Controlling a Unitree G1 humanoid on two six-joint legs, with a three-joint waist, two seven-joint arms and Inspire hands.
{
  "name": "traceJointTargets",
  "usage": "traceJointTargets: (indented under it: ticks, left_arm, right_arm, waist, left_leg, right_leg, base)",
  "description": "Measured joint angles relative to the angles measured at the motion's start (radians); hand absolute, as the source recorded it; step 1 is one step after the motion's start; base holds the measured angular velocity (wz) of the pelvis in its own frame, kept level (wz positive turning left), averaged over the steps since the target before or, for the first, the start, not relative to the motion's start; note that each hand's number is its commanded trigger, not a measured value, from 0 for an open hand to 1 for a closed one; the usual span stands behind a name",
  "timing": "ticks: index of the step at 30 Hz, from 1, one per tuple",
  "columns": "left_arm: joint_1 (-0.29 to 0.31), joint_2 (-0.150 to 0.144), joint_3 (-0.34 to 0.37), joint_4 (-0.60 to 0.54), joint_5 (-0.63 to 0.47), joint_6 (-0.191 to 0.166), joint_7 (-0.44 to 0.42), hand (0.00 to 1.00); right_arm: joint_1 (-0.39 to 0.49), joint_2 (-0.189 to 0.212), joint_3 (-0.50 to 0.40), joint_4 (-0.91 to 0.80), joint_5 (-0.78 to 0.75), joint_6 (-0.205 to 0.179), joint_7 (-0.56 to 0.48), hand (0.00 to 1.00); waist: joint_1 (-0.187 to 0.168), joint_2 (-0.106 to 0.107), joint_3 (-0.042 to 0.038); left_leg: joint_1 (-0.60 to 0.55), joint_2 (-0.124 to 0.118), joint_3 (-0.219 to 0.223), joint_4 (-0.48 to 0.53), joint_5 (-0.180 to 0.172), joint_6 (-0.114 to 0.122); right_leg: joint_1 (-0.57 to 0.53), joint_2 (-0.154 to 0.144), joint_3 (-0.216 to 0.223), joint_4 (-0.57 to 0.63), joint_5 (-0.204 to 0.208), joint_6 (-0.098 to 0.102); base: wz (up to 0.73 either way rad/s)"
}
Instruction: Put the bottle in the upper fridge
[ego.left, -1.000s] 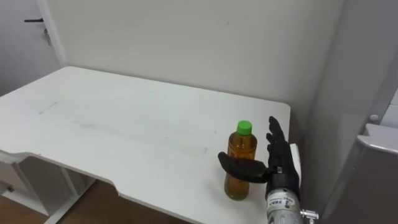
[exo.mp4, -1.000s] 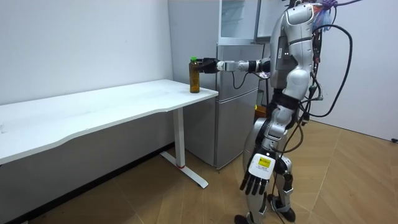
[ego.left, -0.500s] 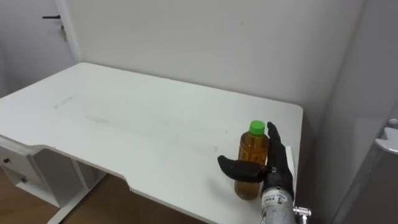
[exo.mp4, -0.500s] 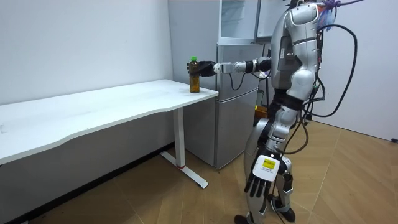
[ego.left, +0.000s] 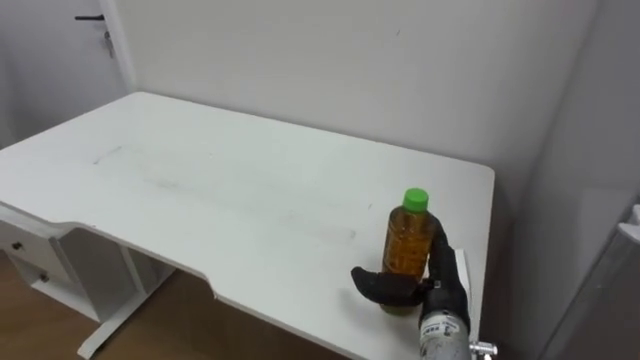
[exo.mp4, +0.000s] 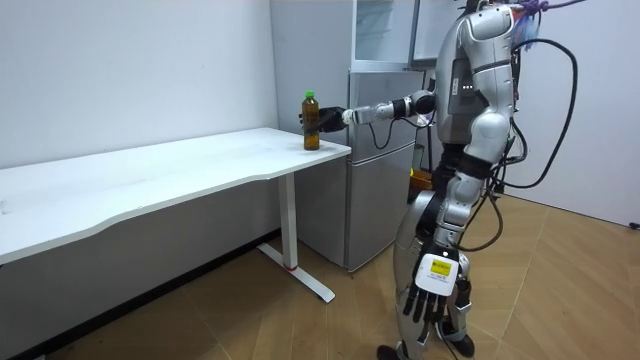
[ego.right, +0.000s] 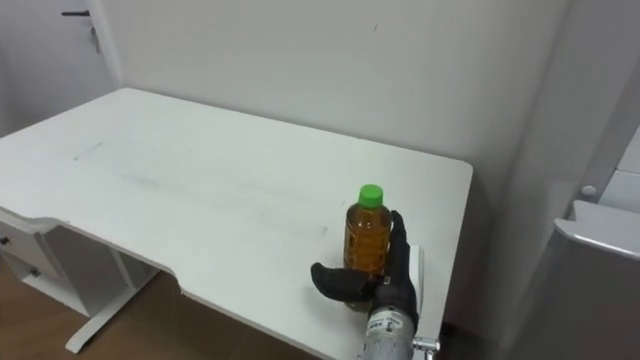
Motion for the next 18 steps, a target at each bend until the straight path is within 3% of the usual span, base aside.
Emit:
traceJointTargets:
  ticks: [5,12,18]
  left_arm:
    - [-0.001,0.001,-0.002,-0.006,-0.001,-0.002,-0.001,0.0]
    - [-0.012,0.002,-0.011,-0.013,-0.002,-0.016,-0.001,0.0]
    - [-0.015,0.001,-0.013,-0.013,0.002,-0.022,-0.002,0.0]
  right_arm:
    - [-0.035,0.0,0.002,0.046,0.005,-0.001,-0.012,0.0]
    - [-0.041,0.001,0.002,0.069,0.058,-0.025,-0.009,0.0]
    - [-0.043,-0.001,-0.003,0.1,0.058,-0.035,0.008,0.0]
  waist:
    - [0.001,-0.002,0.0015]
    - [0.0,0.001,0.0119]
    - [0.0,0.001,0.0136]
  left_leg:
    - [-0.006,0.0,0.0,0.0,0.001,0.001]
    - [-0.018,-0.001,0.0,0.001,0.001,0.002]
    - [-0.033,-0.002,-0.002,0.001,0.003,0.002]
  right_leg:
    - [-0.006,0.0,-0.001,0.0,0.0,0.0]
    - [-0.012,0.0,-0.002,-0.001,0.0,0.0]
    - [-0.026,0.0,0.001,-0.001,0.0,0.0]
  base:
    - [0.0]
    - [0.02]
    - [0.01]
